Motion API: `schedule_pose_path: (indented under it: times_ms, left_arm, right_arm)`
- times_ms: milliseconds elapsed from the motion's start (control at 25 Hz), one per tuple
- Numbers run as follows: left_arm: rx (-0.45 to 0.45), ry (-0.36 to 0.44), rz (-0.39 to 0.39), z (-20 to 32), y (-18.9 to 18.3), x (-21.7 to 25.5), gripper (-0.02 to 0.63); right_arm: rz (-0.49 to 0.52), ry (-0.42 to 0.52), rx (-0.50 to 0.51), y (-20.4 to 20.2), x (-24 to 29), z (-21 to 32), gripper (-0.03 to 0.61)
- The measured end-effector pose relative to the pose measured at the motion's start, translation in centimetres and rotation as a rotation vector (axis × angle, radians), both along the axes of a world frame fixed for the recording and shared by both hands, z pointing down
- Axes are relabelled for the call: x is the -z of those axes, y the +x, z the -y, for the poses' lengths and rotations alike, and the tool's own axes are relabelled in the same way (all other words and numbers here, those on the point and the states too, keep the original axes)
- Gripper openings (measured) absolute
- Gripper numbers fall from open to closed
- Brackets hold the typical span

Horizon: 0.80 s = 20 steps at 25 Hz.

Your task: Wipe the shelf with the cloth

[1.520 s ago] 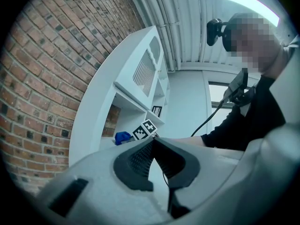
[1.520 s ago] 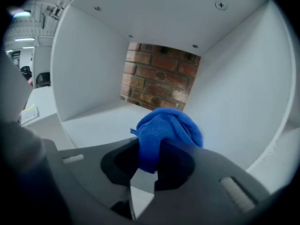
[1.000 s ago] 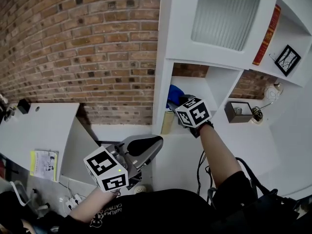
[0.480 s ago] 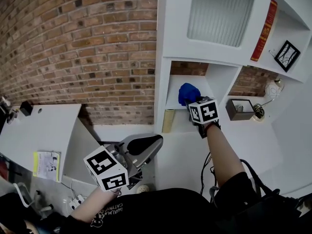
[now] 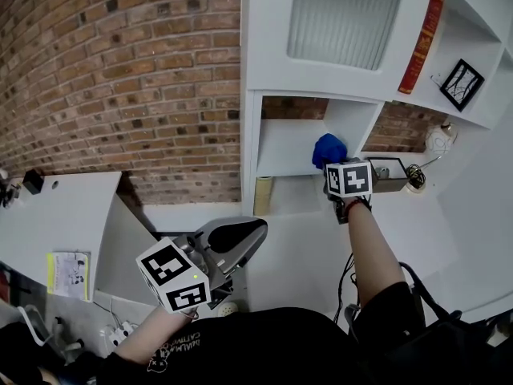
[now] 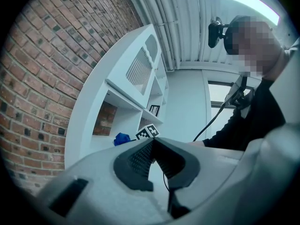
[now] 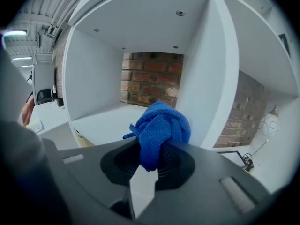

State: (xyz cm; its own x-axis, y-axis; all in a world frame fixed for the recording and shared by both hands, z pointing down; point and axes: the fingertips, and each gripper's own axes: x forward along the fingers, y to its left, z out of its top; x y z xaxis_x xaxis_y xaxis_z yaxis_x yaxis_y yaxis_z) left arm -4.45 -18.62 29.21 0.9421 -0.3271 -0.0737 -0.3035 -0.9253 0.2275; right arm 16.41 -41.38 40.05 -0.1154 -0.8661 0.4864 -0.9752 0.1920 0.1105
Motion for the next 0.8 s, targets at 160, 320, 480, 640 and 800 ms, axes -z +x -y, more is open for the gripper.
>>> schedule_pose_path:
  times_ms: [160,320,480,640,800]
  left_arm:
    - [0.006,-0.001,0.009,0.1,0.5,-0.3,-0.002]
    - [0.028,-0.012,0.021,0.4,0.3,-0.7,-0.002]
    - [0.052,-0.013,0.039,0.5,0.0,-0.8,-0.002]
    - [0.087,-0.017,0.051,0.5,-0.7,-0.8,-0.002]
    - [0.092,-0.020,0.064,0.3,-0.4,-1.1,-0.002]
  right_arm:
    - [0.014,0.041,-0.017,-0.1,1.0,0.0,0.067]
    - [0.151,0.239,0.217,-8.2,5.3,-1.0,0.066]
    - [0.214,0.232,0.436,-16.1,4.9,-2.6,0.066]
    - [0.206,0.155,0.474,-18.4,2.1,-2.9,0.066]
    - [0.162,0.112,0.407,-16.4,0.0,-2.4,0.066]
